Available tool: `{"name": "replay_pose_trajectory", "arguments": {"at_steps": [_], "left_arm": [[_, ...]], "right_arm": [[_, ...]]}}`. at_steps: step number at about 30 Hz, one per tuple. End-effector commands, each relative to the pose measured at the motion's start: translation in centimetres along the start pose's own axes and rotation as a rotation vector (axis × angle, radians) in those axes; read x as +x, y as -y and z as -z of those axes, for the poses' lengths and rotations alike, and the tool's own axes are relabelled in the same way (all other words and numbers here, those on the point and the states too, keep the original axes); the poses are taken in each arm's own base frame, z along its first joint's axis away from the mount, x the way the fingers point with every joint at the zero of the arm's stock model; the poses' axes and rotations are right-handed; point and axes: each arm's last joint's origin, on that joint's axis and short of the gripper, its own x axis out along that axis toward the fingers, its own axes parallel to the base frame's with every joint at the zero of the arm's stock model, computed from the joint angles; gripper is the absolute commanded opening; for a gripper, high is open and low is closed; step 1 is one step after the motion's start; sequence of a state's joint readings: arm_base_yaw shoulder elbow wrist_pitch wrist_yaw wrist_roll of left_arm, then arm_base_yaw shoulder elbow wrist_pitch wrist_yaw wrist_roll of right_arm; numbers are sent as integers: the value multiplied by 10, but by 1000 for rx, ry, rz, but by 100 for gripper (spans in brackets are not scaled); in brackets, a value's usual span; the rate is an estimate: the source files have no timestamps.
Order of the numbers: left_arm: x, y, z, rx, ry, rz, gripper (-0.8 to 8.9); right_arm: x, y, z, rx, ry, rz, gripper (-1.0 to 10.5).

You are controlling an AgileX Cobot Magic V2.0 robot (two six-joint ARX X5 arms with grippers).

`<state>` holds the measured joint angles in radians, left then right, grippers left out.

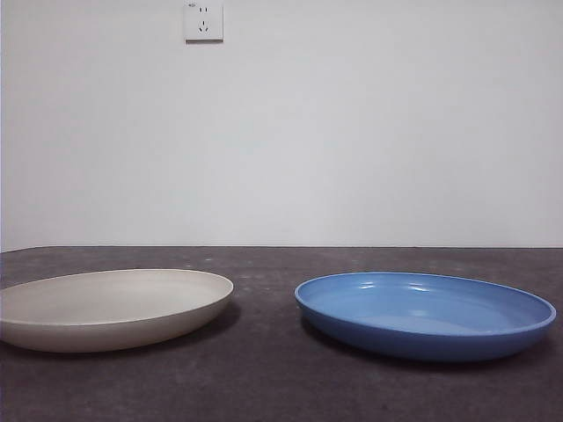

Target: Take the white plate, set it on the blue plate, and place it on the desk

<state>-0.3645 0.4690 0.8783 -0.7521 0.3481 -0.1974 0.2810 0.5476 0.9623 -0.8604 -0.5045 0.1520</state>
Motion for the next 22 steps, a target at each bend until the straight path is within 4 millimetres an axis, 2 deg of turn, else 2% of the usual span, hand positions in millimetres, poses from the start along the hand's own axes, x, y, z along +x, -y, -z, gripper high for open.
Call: {"name": "replay_pose_trajectory", "arguments": {"at_steps": [1,3,4,5,14,17,22], "left_arm": [[1,2,-5,-21,-1,34,404],[4,2,-5,-33,-17,61,473],[5,2,-5,-44,-27,80,501],[6,2,-5,-55,-37,98,518],[15,2,-3,-138,-145,203,537],[20,0,-5,-214,-230,179,536],[44,-14,-15,-302,-374,98,536]], "right_arm": [[-2,-2,-4,-23,14,-5,344],[-2,-2,-4,-16,14,5,584],[-2,-2,-4,-16,13,4,664],[-2,-2,-4,-16,13,4,683],[-2,-2,-4,6,9,-2,683],[-2,-2,-3,19,5,-9,683],[0,-1,-3,65,-14,-8,683]]}}
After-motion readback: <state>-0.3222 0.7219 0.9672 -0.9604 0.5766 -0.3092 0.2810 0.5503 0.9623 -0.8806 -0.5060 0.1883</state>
